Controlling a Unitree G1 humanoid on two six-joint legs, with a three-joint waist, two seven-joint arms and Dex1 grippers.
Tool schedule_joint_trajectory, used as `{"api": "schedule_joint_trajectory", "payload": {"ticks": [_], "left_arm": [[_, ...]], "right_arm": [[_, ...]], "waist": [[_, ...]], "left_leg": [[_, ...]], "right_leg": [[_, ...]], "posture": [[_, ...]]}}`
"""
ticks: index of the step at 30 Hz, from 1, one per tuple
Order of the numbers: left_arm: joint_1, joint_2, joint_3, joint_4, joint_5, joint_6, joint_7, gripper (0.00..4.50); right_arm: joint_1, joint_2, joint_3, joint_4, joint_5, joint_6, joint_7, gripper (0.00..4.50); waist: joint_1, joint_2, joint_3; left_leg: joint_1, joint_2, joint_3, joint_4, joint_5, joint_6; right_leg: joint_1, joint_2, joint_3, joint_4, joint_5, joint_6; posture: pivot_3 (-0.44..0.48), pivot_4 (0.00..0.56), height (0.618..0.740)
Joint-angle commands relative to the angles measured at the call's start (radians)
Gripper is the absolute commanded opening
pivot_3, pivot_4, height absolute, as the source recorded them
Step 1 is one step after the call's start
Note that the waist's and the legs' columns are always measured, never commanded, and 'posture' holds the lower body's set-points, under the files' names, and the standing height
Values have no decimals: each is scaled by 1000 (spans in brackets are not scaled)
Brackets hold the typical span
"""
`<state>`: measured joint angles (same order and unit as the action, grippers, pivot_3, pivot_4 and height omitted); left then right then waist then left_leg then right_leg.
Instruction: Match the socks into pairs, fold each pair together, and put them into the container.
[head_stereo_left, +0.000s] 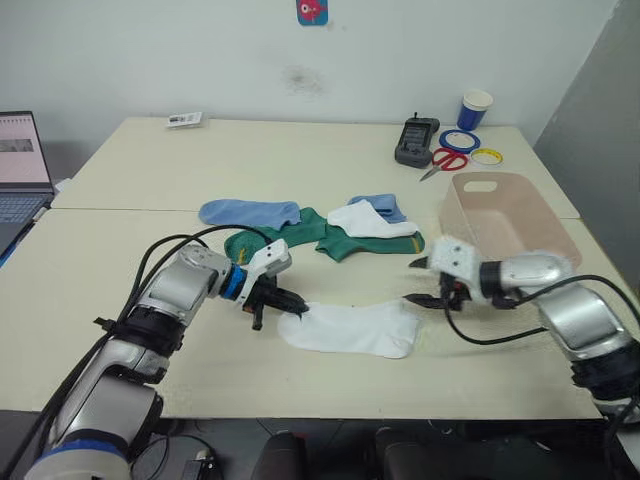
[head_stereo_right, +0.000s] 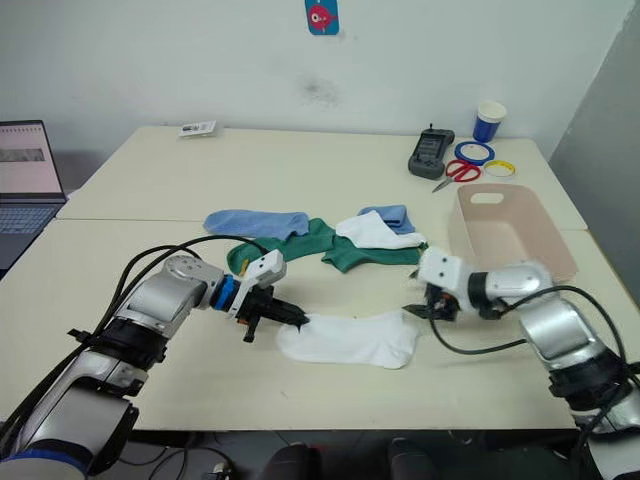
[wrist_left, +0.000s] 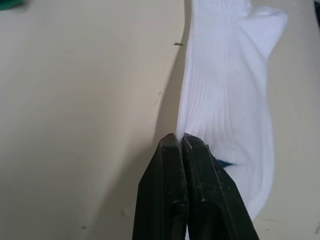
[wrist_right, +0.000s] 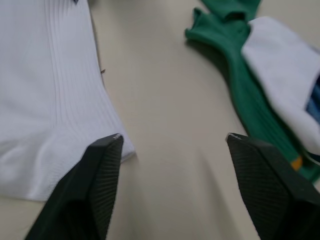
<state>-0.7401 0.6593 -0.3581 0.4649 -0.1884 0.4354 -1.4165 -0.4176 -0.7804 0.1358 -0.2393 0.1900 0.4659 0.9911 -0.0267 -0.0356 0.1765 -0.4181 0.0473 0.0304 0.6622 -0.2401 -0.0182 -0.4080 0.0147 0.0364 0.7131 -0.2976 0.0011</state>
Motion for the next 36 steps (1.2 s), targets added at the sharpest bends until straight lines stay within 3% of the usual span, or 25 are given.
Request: {"api": "schedule_joint_trajectory", "payload": {"ticks": [1,4,7,18,22,31,34,36], "left_arm": [[-19,-8,11,26,26,-55,-18,0],[-20,-7,24,37,33,-64,-23,0],[-15,-1,52,24,14,-64,-29,604],[12,96,260,-29,-104,179,35,4067],[118,106,287,-147,-138,242,59,4067],[270,46,263,-295,-119,157,157,4067],[317,60,238,-330,-109,146,154,3522],[327,60,233,-337,-110,146,159,2893]], "right_arm": [[79,26,-96,-158,88,64,-54,4480],[174,68,-124,-276,123,134,-131,4480],[275,108,-124,-386,151,202,-201,4500],[407,166,-137,-518,170,282,-352,4500],[439,191,-129,-507,149,285,-408,4500],[499,201,-54,-438,62,236,-471,4500],[500,227,1,-377,22,210,-501,4500],[499,239,16,-353,9,195,-506,4500]], "waist": [[-3,0,0],[-6,0,0],[-5,0,0],[-6,0,0],[-6,0,0],[-5,-1,-1],[-7,-1,-1],[-6,-1,-2]], "left_leg": [[0,0,0,0,0,0],[1,0,0,0,0,0],[2,1,-1,0,0,0],[2,1,-1,0,0,0],[2,2,-1,0,0,0],[2,2,0,0,0,0],[3,2,0,0,0,0],[3,2,0,0,0,0]], "right_leg": [[0,0,0,0,0,0],[0,0,0,1,-1,1],[0,0,0,2,-2,3],[0,0,0,2,-2,4],[0,0,0,2,-2,4],[1,-3,1,2,-2,4],[1,-2,2,1,-2,4],[1,-2,1,2,-2,4]], "posture": [[0,150,732],[0,150,732],[0,150,732],[0,150,732],[0,150,732],[0,150,732],[0,150,732],[0,150,732]]}}
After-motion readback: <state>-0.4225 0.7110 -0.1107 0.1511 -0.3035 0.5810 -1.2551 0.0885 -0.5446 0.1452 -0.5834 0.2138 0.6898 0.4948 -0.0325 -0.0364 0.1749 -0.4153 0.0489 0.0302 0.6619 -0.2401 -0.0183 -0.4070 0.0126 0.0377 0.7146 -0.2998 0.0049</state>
